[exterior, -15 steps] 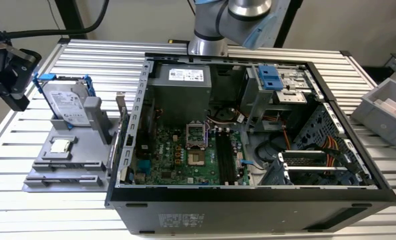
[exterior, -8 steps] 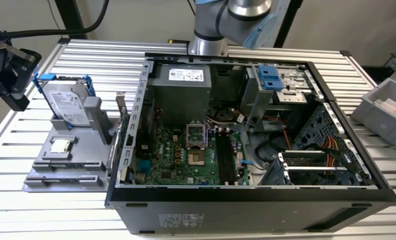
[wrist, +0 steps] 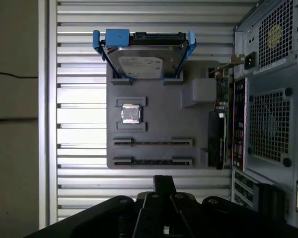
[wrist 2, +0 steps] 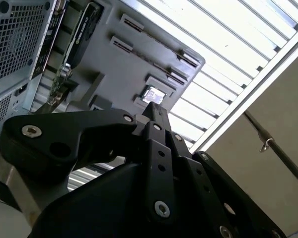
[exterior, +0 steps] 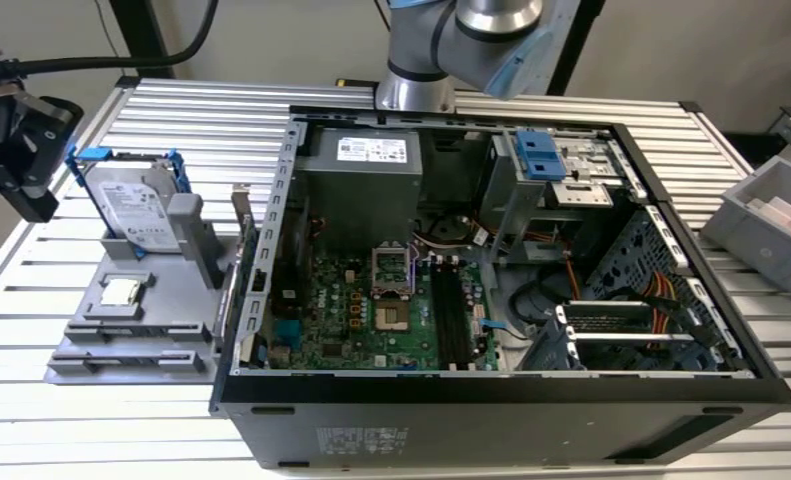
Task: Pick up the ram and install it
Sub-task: 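Pick up the ram and move it above insertion slot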
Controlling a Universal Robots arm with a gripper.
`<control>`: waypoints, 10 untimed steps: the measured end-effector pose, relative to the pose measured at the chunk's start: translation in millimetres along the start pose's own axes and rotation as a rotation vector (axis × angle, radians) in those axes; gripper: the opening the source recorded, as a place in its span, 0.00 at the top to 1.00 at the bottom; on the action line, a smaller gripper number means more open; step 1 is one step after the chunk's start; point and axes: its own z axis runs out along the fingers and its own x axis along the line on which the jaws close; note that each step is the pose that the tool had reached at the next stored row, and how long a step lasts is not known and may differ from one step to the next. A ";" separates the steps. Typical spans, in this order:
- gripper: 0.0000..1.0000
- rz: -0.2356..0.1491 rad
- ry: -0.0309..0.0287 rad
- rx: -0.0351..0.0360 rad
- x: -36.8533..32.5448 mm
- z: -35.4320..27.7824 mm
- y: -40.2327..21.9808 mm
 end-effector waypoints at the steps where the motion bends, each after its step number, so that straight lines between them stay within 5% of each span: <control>1: 1.00 -0.008 0.0004 0.0000 0.0 0.0 0.0; 10: 1.00 -0.093 0.0045 -0.0007 0.1 0.0 0.2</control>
